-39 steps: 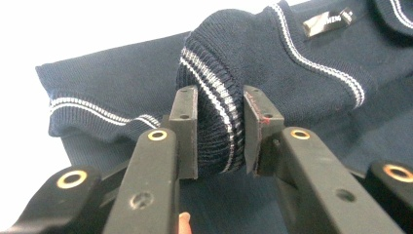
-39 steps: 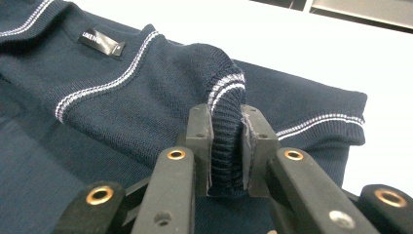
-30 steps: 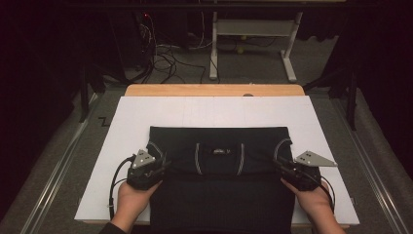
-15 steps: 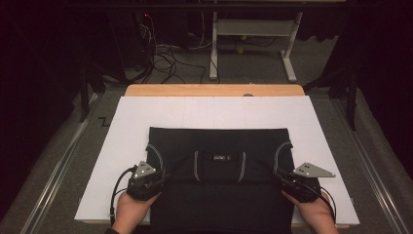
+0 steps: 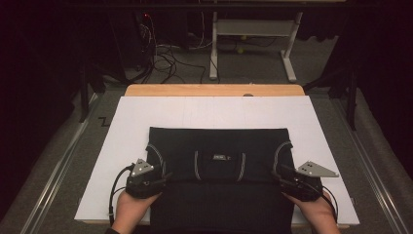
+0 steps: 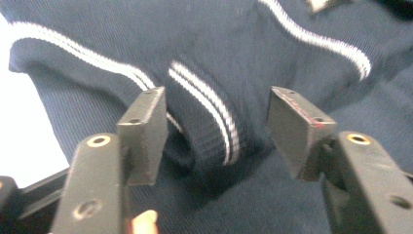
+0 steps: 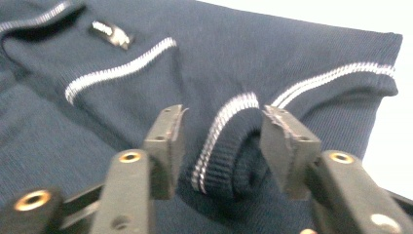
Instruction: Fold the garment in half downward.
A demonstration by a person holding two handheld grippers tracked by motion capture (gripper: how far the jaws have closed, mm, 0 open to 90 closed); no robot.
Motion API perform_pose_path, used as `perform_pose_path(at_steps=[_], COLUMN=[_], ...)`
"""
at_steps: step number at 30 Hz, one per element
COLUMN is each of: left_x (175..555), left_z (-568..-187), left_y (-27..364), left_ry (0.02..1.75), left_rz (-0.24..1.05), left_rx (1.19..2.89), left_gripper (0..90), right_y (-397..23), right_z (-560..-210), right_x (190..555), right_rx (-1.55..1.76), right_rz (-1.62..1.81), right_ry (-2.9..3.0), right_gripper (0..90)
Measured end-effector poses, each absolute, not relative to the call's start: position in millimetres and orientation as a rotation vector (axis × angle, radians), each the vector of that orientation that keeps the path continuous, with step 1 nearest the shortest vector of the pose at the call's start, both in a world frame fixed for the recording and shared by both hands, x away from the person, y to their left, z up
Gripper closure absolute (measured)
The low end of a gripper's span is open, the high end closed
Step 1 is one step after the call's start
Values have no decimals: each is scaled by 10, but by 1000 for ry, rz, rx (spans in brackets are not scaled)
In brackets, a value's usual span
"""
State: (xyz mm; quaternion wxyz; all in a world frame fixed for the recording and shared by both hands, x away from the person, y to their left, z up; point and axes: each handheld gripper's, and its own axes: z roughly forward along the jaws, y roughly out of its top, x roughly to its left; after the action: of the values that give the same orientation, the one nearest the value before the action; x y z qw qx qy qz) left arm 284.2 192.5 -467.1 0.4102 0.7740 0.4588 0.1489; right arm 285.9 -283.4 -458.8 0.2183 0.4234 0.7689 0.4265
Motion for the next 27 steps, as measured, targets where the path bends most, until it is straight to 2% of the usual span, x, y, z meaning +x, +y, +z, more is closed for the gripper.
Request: perform_pose_path(at_steps=[4,11,21,26,27], left_x=[2913,3179,3559,3675,3695], left_z=[-4591,-4414,-4402,-4503,-4523], left_y=[1917,1820,1333,1089,1058], left_ry=[1129,1112,1131,1172,1181], left_rz=[353,317,249,203,203], left_rx=[1911,1879,2018,2076,2085], left_gripper=[243,259,280,285,312], right_y=[-2805,-2574,-2163,-2029,-2006], right_z=[-4515,-4376,-4440,-4521,-4542], right_x=[2870,3095,3485,3566,3580], right_rx=[1156,1126,1147,1175,1171], right_rz=[1220,1235,1135,1095,1090], right_ry=[2097,2121,2217,2274,2287], right_gripper=[432,403,398,441,457])
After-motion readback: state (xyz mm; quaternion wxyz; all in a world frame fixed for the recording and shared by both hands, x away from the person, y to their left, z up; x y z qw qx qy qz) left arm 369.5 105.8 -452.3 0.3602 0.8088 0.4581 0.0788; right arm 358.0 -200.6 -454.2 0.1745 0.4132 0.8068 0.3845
